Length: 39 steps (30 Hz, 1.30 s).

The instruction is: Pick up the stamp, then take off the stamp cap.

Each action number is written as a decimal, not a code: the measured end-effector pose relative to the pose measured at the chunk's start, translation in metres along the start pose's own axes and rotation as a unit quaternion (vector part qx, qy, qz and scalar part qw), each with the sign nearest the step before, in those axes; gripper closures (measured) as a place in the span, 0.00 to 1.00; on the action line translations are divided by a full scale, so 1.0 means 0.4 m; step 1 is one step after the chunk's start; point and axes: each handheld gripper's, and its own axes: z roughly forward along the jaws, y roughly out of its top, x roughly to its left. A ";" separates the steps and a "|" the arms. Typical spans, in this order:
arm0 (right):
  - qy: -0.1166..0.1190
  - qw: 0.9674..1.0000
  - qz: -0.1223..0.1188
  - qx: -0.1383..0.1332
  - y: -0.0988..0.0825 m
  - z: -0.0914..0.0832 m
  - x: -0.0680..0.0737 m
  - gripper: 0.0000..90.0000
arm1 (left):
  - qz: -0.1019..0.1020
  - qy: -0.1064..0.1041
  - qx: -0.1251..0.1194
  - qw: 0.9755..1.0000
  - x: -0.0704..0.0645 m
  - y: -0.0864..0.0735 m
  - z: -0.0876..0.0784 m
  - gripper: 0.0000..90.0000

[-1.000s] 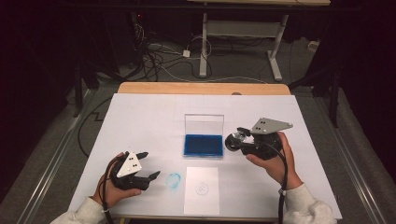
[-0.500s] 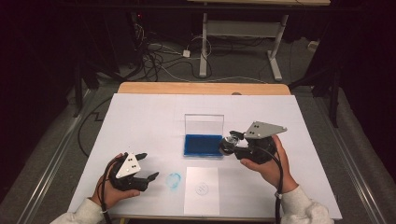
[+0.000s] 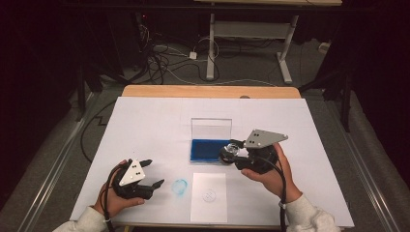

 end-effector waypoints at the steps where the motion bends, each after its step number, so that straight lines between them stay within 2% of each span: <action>1: 0.000 1.000 -0.001 0.000 0.002 0.002 0.003 0.63 | -0.001 0.000 0.000 1.000 0.001 0.001 0.001 0.24; 8: 0.008 1.000 0.000 -0.008 0.009 0.015 0.007 0.63 | -0.009 0.000 -0.005 1.000 -0.003 0.009 0.008 0.24; 12: 0.013 1.000 0.002 -0.012 0.007 0.016 0.011 0.63 | -0.011 -0.007 -0.019 1.000 -0.009 0.027 0.010 0.26; 15: 0.018 1.000 0.011 -0.023 0.005 0.012 0.015 0.63 | -0.002 -0.021 -0.025 0.999 -0.020 0.054 0.023 0.26; 19: 0.026 0.999 0.011 -0.026 0.009 0.012 0.024 0.63 | 0.009 -0.038 -0.031 0.999 -0.050 0.093 0.049 0.27; 26: 0.054 0.998 0.018 -0.034 0.015 0.025 0.050 0.63 | 0.049 -0.060 -0.045 0.996 -0.112 0.163 0.100 0.27; 28: 0.061 0.997 0.020 -0.034 0.015 0.031 0.059 0.63 | 0.059 -0.060 -0.055 0.995 -0.127 0.177 0.112 0.27; 31: 0.069 0.997 0.017 -0.032 0.015 0.038 0.072 0.63 | 0.058 -0.061 -0.069 0.994 -0.140 0.193 0.128 0.29; 35: 0.083 0.996 0.022 -0.031 0.010 0.047 0.082 0.63 | 0.045 -0.064 -0.096 0.992 -0.146 0.210 0.135 0.29; 37: 0.086 0.995 0.027 -0.033 0.009 0.048 0.082 0.63 | 0.047 -0.074 -0.095 0.992 -0.152 0.213 0.144 0.29; 39: 0.087 0.995 0.027 -0.032 0.008 0.050 0.083 0.63 | 0.058 -0.078 -0.091 0.991 -0.159 0.213 0.149 0.30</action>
